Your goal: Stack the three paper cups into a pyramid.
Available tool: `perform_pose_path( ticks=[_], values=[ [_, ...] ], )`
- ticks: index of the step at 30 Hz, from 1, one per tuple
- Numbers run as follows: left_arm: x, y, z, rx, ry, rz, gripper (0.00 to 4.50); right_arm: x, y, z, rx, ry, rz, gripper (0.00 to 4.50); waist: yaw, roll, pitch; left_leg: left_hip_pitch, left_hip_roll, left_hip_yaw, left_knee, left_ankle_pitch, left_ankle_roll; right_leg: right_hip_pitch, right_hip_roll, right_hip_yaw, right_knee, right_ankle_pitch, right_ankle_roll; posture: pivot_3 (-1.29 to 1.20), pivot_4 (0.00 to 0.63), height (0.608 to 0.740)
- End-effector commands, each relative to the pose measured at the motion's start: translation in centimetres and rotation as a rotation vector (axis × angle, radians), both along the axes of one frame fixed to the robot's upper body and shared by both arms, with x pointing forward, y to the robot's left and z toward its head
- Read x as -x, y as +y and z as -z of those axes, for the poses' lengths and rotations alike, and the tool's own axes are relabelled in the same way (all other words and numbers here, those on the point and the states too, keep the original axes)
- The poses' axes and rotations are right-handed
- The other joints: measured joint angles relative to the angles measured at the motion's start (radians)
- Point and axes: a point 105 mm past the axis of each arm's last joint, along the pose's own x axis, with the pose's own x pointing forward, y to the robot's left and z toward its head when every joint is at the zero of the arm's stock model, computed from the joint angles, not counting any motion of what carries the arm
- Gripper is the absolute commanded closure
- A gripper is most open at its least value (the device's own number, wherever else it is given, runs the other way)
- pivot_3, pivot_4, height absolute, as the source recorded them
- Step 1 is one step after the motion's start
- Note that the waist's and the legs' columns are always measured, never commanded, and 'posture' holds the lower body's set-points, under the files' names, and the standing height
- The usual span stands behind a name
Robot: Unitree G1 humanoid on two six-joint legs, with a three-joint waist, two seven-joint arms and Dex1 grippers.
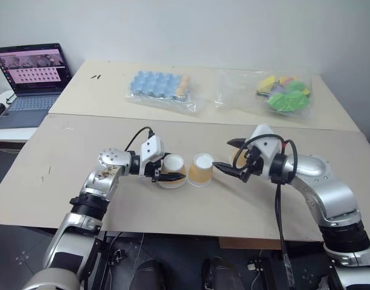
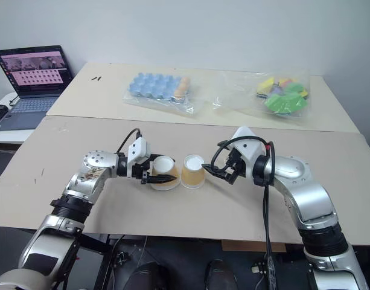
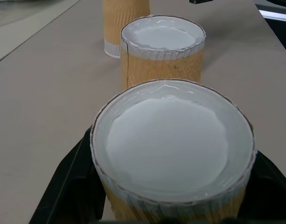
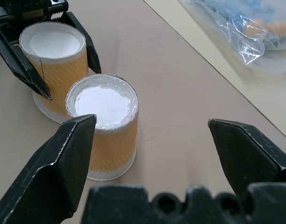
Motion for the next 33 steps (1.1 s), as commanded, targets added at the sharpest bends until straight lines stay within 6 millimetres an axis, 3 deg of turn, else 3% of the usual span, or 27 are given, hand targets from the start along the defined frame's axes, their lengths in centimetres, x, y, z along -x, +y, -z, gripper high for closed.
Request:
perform_pose_path(
  ticks=[1,3,8,18,23,28,33],
  values=[
    [-0.1,-0.7,-0.5,-0.006,-0.029,0.025,1.53,0.3,-0.4,-1.7,-0.004,-0.061,0.011,0.00,0.000,0.000,0.000,0.000,0.000,0.000,0.000,0.000,0.000,0.000,0.000,0.000,0.000,0.000,0.000,0.00,0.150,0.735],
    [-0.2,-0.7,-0.5,-0.004,-0.027,0.025,1.53,0.3,-0.4,-1.7,-0.004,-0.062,0.013,0.00,0.001,0.000,0.000,0.000,0.000,0.000,0.000,0.000,0.000,0.000,0.000,0.000,0.000,0.000,0.000,0.00,0.150,0.735],
    [-0.4,-0.7,-1.0,0.017,-0.046,0.015,0.06,0.3,-0.6,-1.7,-0.003,-0.061,0.018,0.00,0.000,0.000,0.000,0.000,0.000,0.000,0.000,0.000,0.000,0.000,0.000,0.000,0.000,0.000,0.000,0.00,0.150,0.735],
    [1.2,1.0,-5.1,0.057,-0.051,0.029,0.06,0.6,-1.6,-1.8,-0.006,-0.047,0.029,0.00,-0.003,0.000,0.000,-0.001,0.000,-0.001,0.000,0.000,0.000,-0.001,0.000,0.000,0.000,0.000,0.000,0.00,0.150,0.735],
    [3.7,2.7,-9.4,0.129,-0.033,-0.005,0.06,2.1,-5.4,-2.0,-0.006,-0.015,0.095,0.00,0.001,0.000,0.000,-0.002,0.000,-0.003,-0.001,-0.001,0.001,-0.001,0.000,0.000,-0.002,0.000,0.000,0.00,0.150,0.735],
    [4.6,2.7,-10.2,0.151,-0.031,-0.048,0.06,3.3,-8.6,0.6,0.060,0.102,0.188,0.00,0.011,0.000,0.000,0.002,-0.001,-0.004,-0.001,-0.001,0.002,0.003,-0.001,0.000,-0.002,-0.001,0.001,0.00,0.150,0.735],
    [5.2,2.6,-10.2,0.152,-0.027,-0.069,0.06,0.7,-10.4,3.2,0.093,0.116,0.356,0.00,0.001,0.000,0.000,0.007,-0.001,-0.005,-0.001,-0.001,0.002,0.009,0.000,0.002,-0.002,-0.001,0.001,0.00,0.150,0.735]
  ],
)
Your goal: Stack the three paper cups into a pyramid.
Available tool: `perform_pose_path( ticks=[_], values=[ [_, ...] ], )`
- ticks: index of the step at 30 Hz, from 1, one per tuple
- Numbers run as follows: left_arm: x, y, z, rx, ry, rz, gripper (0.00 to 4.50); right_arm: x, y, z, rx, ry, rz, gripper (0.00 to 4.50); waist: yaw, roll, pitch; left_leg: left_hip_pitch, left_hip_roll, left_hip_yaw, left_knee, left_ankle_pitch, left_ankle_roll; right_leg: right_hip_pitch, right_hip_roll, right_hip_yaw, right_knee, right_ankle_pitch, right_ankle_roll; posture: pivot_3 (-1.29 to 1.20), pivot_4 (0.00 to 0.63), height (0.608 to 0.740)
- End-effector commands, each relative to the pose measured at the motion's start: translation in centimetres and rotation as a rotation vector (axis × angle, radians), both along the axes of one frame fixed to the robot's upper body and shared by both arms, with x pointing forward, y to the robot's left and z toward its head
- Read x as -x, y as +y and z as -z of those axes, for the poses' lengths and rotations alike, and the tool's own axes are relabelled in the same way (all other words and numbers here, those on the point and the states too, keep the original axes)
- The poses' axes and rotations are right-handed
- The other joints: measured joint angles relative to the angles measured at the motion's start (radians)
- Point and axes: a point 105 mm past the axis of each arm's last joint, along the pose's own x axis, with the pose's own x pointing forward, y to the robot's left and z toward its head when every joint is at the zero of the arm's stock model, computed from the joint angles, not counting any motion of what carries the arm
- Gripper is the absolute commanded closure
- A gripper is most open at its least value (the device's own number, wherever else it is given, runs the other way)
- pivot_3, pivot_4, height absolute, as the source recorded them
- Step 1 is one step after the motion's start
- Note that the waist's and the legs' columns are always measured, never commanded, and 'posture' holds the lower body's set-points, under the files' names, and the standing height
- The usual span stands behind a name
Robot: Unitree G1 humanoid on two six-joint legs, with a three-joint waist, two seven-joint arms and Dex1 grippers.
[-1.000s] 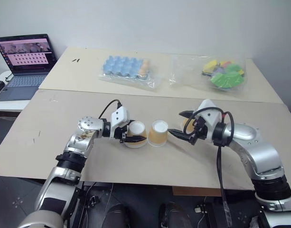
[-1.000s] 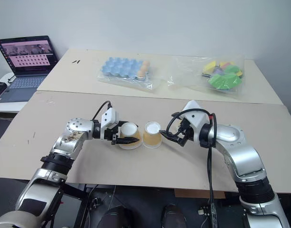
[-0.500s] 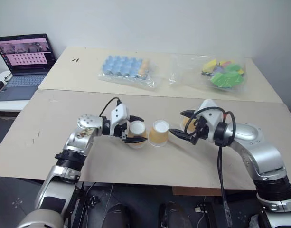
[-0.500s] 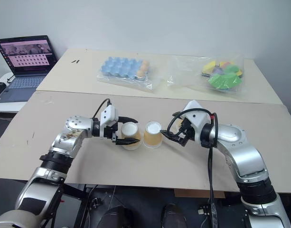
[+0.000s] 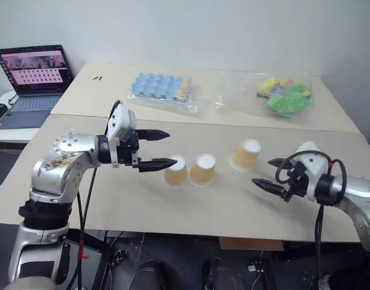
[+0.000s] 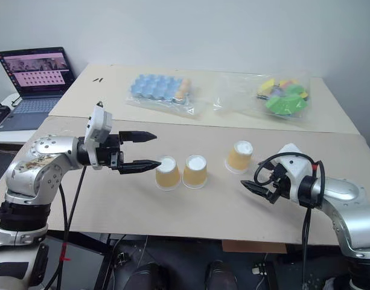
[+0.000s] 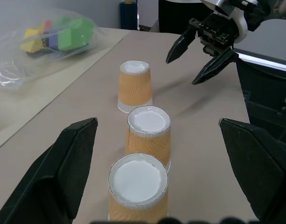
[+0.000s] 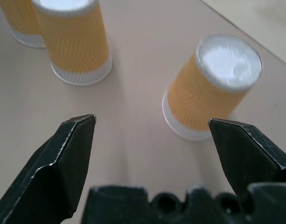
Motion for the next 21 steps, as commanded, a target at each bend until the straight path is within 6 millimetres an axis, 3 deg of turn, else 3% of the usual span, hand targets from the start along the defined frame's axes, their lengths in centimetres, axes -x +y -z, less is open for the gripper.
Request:
perform_pose_path(
  ticks=[1,7,14,21],
  values=[
    [0.9,-0.1,-1.3,0.003,-0.052,-0.002,0.06,-2.1,-0.5,0.7,0.022,-0.044,0.089,0.00,-0.005,0.000,0.000,0.001,-0.001,0.000,0.000,0.000,0.000,0.001,0.000,0.002,0.000,0.000,0.000,0.00,0.150,0.735],
    [1.4,-0.2,-1.8,0.000,-0.059,-0.008,0.06,-4.9,-0.5,0.8,-0.027,-0.086,0.139,0.00,-0.010,0.002,0.001,0.002,-0.001,0.000,-0.001,0.000,0.000,0.001,0.000,0.003,0.000,0.000,0.000,0.00,0.150,0.735],
    [1.9,-0.1,-1.4,-0.029,-0.041,-0.003,0.06,-6.7,1.4,-1.5,-0.117,-0.150,0.083,0.00,-0.009,0.002,0.001,0.002,-0.002,0.001,-0.002,0.000,0.000,0.001,0.000,0.003,0.000,0.000,0.001,0.00,0.150,0.735],
    [1.8,0.4,-1.1,-0.050,-0.033,-0.014,0.06,-7.5,3.6,-2.5,-0.189,-0.160,0.019,0.00,-0.009,0.003,0.002,0.002,-0.002,0.001,-0.002,0.000,0.000,0.000,0.000,0.003,0.000,0.000,0.001,0.00,0.150,0.735]
  ],
)
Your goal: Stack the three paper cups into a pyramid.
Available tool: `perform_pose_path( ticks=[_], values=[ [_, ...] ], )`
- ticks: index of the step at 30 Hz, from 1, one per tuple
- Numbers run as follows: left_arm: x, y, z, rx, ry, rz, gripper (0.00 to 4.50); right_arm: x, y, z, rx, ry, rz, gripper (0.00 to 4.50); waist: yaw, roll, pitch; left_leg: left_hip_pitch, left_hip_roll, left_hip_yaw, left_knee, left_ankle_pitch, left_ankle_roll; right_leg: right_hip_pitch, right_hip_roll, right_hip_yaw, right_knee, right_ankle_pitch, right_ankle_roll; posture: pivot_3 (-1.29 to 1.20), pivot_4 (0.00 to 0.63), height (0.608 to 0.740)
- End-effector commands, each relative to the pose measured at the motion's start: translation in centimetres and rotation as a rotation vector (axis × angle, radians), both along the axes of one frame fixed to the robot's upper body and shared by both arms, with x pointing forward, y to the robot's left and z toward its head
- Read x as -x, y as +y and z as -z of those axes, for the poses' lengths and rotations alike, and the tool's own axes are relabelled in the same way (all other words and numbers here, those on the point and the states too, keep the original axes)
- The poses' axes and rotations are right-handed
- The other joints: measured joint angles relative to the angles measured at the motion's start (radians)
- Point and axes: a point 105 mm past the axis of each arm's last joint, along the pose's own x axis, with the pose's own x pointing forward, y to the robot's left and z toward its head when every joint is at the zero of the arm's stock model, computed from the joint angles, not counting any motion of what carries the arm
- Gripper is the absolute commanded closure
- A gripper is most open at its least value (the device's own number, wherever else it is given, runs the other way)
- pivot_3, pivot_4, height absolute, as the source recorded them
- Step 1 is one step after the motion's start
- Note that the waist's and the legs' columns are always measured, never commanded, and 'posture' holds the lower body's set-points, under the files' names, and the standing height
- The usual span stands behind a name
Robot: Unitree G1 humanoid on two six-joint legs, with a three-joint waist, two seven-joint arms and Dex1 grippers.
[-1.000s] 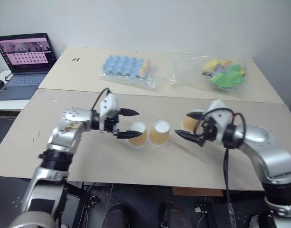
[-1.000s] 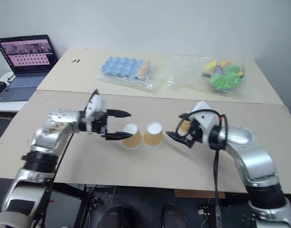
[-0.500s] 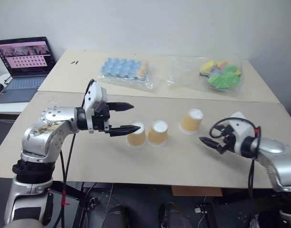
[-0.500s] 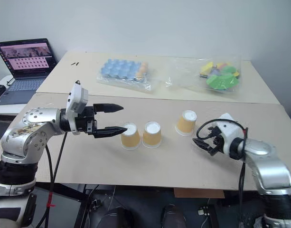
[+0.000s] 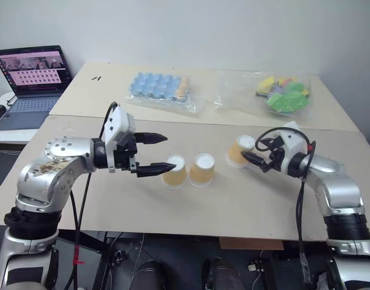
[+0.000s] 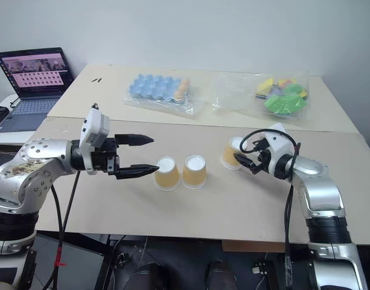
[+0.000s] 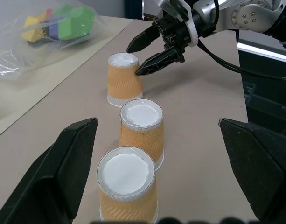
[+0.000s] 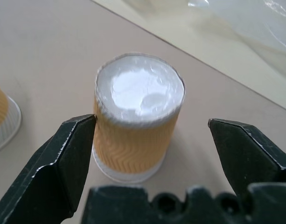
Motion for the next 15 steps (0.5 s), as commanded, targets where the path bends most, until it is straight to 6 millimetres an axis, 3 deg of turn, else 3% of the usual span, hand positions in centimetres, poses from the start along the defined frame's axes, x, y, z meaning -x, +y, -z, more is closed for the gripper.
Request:
perform_pose_path(
  ticks=[1,4,15],
  values=[
    [0.4,0.1,-0.7,-0.001,-0.030,0.016,0.06,-0.2,1.5,-1.8,-0.044,-0.053,-0.061,0.00,0.000,0.000,0.000,0.000,0.000,0.000,0.000,0.000,0.000,0.000,0.000,0.000,0.000,0.000,0.000,0.00,0.150,0.735],
    [0.5,0.1,-0.6,-0.002,-0.028,0.013,0.06,-0.7,2.2,-1.6,-0.060,-0.048,-0.069,0.00,-0.001,0.000,0.000,0.000,0.000,0.000,0.000,0.000,0.000,-0.001,0.000,0.000,0.000,0.000,0.000,0.00,0.150,0.735],
    [1.2,0.9,0.2,-0.062,-0.009,0.025,0.06,-2.6,1.9,-1.5,-0.098,-0.052,-0.020,0.00,-0.001,0.002,0.001,-0.001,0.000,0.001,-0.001,0.000,0.000,-0.002,0.000,0.000,0.000,0.000,0.000,0.00,0.150,0.735]
  ],
)
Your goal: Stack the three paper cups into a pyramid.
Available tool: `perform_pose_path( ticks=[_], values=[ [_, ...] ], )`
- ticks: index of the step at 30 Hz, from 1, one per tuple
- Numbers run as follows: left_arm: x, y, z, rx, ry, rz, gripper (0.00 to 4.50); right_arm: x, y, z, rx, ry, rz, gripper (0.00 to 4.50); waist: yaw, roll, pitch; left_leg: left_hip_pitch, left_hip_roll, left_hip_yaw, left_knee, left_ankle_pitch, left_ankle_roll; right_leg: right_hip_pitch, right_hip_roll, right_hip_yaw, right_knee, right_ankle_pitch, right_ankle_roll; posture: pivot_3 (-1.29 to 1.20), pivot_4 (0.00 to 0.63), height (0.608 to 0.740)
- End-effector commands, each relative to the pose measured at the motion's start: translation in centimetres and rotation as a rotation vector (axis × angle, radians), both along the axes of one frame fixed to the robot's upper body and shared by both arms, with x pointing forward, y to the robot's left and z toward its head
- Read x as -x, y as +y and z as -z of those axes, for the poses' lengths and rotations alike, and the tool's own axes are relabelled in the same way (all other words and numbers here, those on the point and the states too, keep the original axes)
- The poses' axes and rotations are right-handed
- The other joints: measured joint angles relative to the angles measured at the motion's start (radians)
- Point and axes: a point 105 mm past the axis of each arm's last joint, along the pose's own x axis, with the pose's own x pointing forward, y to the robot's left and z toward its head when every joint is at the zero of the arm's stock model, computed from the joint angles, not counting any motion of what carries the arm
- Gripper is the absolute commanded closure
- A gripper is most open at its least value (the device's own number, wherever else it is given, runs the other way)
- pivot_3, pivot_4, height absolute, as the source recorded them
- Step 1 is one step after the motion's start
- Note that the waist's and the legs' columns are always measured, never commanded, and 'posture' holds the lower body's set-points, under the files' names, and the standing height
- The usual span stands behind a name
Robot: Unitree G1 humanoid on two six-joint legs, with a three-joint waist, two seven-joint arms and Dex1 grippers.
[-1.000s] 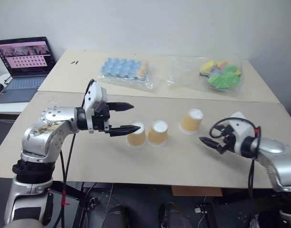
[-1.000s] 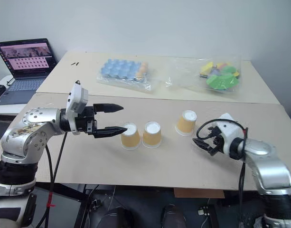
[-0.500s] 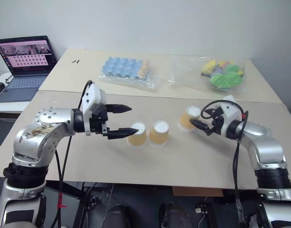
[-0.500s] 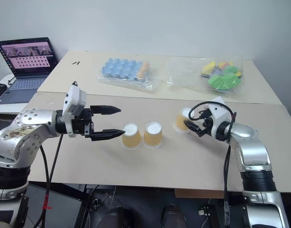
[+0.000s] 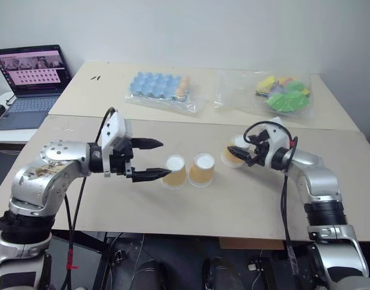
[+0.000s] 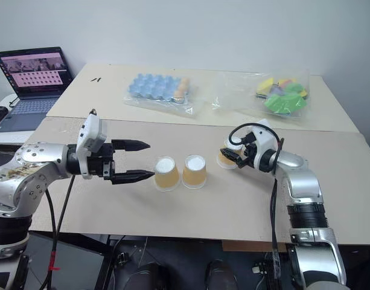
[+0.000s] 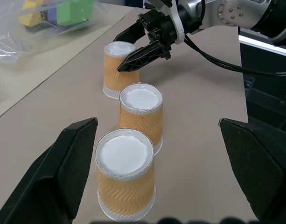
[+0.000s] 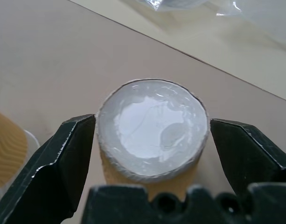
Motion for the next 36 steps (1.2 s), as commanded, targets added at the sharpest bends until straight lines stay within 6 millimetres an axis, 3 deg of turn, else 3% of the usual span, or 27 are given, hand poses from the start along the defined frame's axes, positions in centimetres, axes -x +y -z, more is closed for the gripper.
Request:
perform_pose_path(
  ticks=[1,9,15,21,24,28,33,36],
  values=[
    [0.5,0.1,-0.8,-0.010,-0.047,0.018,0.06,-0.4,0.1,-2.0,-0.012,-0.082,-0.002,0.00,0.000,0.000,0.000,0.000,0.000,0.000,0.000,0.000,0.000,0.000,0.000,0.000,0.000,0.000,0.000,0.00,0.150,0.735],
    [0.4,0.4,-0.3,-0.033,-0.049,0.013,0.06,-0.4,0.3,-2.1,-0.025,-0.085,-0.011,0.00,0.000,0.001,0.001,0.000,0.000,0.000,0.000,0.000,0.000,0.000,0.000,0.000,0.000,0.000,0.000,0.00,0.150,0.735],
    [0.3,0.4,-0.4,-0.027,-0.056,0.010,0.00,-0.3,0.3,-2.5,-0.040,-0.099,-0.016,1.64,0.000,0.002,0.001,0.000,0.000,0.000,0.000,0.000,0.000,0.000,0.000,0.000,0.000,0.000,0.000,0.00,0.150,0.735],
    [0.3,0.6,-0.2,-0.027,-0.056,0.000,0.00,0.1,1.0,-5.8,-0.063,-0.179,-0.057,1.76,0.000,0.003,0.002,-0.001,0.000,0.000,0.000,0.000,0.000,0.000,0.000,0.000,0.000,0.000,0.000,0.00,0.150,0.735],
    [0.3,1.0,-0.1,-0.032,-0.060,-0.017,0.00,0.8,2.4,-9.0,-0.038,-0.234,-0.151,1.76,-0.004,0.007,0.005,-0.001,0.000,0.001,0.000,0.000,0.000,-0.001,0.000,0.001,0.000,0.000,0.000,0.00,0.150,0.735],
    [0.3,1.1,0.2,-0.033,-0.056,-0.026,0.00,2.9,6.0,-13.2,-0.030,-0.259,-0.381,1.76,-0.005,0.008,0.005,-0.005,0.000,0.004,-0.001,0.000,0.000,-0.009,0.000,0.004,0.003,0.000,0.000,0.00,0.150,0.735],
    [0.4,1.1,0.4,-0.034,-0.051,-0.027,0.00,5.6,10.0,-14.4,0.009,-0.186,-0.656,1.76,-0.001,0.008,0.005,-0.006,0.000,0.005,-0.002,0.000,0.000,-0.010,0.001,0.004,0.000,0.000,0.000,0.00,0.150,0.735],
    [0.4,1.1,0.4,-0.033,-0.049,-0.029,0.00,7.2,12.1,-14.0,0.032,-0.130,-0.796,1.76,0.001,0.008,0.005,-0.007,0.000,0.006,-0.002,0.000,0.000,-0.010,0.000,0.003,0.000,0.000,0.000,0.00,0.150,0.735]
  ],
)
